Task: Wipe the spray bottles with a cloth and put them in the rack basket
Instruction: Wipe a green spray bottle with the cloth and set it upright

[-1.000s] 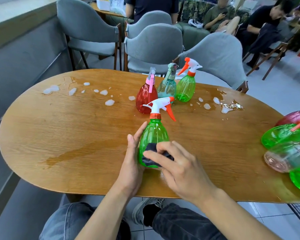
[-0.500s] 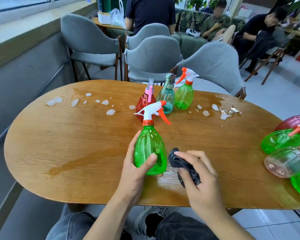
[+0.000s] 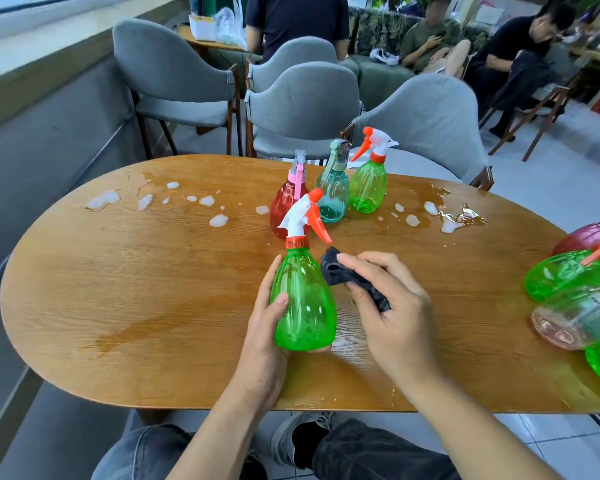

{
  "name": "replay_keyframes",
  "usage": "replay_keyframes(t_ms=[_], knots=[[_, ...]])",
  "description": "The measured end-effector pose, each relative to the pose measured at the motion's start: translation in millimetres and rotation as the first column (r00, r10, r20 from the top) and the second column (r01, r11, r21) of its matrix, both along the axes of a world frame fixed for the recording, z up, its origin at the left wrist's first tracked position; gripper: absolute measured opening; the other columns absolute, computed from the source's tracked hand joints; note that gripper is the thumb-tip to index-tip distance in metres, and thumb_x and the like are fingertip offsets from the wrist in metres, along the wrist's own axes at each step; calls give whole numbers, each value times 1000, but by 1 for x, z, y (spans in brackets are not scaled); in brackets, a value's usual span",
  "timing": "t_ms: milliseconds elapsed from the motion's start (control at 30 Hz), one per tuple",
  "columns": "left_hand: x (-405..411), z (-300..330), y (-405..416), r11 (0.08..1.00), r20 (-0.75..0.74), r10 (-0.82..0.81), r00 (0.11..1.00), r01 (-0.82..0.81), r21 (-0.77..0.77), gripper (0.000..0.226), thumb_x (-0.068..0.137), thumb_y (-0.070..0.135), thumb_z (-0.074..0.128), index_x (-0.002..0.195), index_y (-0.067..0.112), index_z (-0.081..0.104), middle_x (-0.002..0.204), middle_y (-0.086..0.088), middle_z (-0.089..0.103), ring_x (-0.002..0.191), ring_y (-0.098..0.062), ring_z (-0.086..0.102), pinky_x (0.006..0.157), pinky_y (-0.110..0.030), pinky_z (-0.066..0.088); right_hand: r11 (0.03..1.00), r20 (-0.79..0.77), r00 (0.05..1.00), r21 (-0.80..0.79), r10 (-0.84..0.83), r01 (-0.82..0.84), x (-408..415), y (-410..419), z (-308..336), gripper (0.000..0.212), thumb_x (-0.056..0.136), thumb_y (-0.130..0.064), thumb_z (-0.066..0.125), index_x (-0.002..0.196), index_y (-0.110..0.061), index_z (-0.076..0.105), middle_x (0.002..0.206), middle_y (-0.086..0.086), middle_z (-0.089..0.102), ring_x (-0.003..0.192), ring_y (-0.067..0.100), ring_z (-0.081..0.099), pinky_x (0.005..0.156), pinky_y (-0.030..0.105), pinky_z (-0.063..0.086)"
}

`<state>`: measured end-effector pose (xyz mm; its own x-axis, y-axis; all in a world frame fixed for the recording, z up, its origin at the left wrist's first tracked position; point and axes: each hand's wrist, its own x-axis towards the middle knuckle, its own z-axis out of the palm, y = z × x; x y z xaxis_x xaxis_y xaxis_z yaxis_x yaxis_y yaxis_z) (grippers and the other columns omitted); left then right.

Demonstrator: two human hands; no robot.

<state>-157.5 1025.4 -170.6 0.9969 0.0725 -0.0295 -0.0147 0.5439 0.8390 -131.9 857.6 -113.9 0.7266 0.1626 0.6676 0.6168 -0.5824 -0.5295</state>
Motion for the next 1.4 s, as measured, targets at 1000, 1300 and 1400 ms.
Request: replay_keyframes(t_ms=[1000,1300,1400], knots=[[-4,5,-2,996,42,17,999,-20,86,53,99,46,55,152,41,53,147,-6,64,129,-40,64,78,-57,62,988,-224,966,103,132,-111,19,12,-11,45,101,5,60,135,-23,69,122,-6,57,117,14,59,100,30,52],[1,5,-1,991,24,104,994,-105,79,54,101,45,53,153,32,53,142,-8,68,128,-30,66,104,-56,53,981,-225,958,-25,180,-190,-38,-6,-45,47,92,3,59,126,-29,58,125,-12,52,115,7,57,92,23,49],[2,5,-1,991,2,109,994,-109,78,55,101,43,53,154,30,53,141,-6,68,123,-23,68,98,-43,57,966,-263,939,-78,220,-248,-48,-19,-46,44,93,-1,60,123,-33,58,126,-17,51,114,4,57,90,21,51]])
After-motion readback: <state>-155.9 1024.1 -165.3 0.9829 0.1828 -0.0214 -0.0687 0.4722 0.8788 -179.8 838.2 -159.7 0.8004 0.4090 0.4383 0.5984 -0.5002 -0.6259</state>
